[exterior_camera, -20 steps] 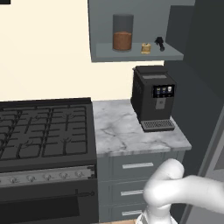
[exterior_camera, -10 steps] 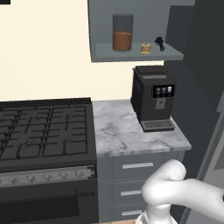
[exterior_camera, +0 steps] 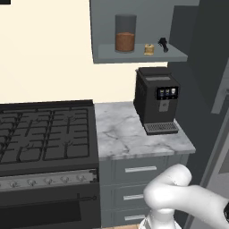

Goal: Pick the jar and candle from the dining table and place them in the open cabinet. Close the cabinet after placing the objects.

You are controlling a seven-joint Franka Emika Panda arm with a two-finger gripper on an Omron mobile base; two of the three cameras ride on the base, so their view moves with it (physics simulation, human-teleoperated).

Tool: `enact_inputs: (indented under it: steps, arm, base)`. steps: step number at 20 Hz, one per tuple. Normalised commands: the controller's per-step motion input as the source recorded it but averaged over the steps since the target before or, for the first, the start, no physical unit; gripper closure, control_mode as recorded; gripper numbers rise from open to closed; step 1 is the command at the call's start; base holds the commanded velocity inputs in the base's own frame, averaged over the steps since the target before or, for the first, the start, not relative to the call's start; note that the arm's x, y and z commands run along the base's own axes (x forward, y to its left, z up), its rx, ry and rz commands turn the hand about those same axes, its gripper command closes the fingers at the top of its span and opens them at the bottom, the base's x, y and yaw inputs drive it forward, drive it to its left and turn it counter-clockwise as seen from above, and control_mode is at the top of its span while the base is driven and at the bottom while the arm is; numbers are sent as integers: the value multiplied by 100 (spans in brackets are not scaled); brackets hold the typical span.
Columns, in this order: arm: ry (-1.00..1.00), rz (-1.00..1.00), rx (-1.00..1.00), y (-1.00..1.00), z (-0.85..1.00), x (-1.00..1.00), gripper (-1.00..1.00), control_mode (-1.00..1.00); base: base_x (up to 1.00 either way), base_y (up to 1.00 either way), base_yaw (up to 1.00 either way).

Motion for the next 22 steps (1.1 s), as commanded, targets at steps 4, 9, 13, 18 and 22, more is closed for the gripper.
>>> enact_inputs:
  steps: [4, 9, 13, 18, 22]
  arm:
    - [-12, 0, -33, 9, 0, 46, -100, -100]
    - [-10, 0, -28, 4, 0, 59, -100, -100]
    - [-8, 0, -21, 0, 0, 67, -100, -100]
    - [-7, 0, -18, 0, 0, 67, -100, -100]
    - [-7, 0, -16, 0, 0, 63, -100, -100]
  base:
    - [0, 0, 0]
    - [0, 0, 0]
    - [0, 0, 0]
    - [0, 0, 0]
    - [0, 0, 0]
